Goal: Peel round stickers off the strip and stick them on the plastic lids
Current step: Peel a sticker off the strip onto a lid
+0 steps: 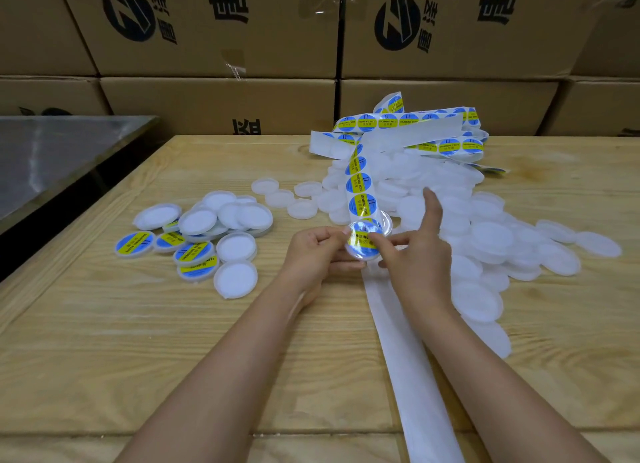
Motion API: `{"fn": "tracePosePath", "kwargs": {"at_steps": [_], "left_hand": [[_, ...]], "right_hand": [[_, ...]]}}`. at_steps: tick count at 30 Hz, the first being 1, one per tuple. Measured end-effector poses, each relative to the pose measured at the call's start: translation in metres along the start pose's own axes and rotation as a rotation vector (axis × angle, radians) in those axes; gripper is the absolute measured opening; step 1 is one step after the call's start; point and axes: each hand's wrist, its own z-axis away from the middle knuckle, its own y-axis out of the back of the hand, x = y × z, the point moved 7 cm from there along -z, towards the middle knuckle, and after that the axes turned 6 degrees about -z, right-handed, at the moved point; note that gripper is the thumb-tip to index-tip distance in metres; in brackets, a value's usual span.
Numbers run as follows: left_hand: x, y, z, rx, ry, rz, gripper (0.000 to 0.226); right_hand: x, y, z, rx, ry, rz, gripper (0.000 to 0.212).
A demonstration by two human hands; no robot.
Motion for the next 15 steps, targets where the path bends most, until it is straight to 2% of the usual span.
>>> {"fn": "tracePosePath", "kwargs": {"at_steps": [1,4,6,9,15], "left_hand": [[0.0,0.0,0.0,-0.007,0.001,0.003,0.019],[0.0,-0.003,0.0,-0.042,-0.002,0.022,0.019],[0.0,-0.004,0.0,-0.066,-0.01,0.032,0.021],[-0.001,-0.006,0.001,-0.107,-0.011,0.031,0.027],[-0.004,-0.008,0.002,-0.129,-0.004,0.023,0.018]], "right_hand": [[0.001,0.0,0.0,-0.013,-0.001,-0.015,0.07],[0.004,-0.004,0.001,-0.043,0.022,-0.074,0.03],[0.006,-0.006,0.003,-0.014,0.019,-0.098,0.014],[0.004,-0.005,0.005,0.052,0.03,-0.101,0.015],[0.011,-0.004,0.003,0.096,-0.053,-0.124,0.03]]}}
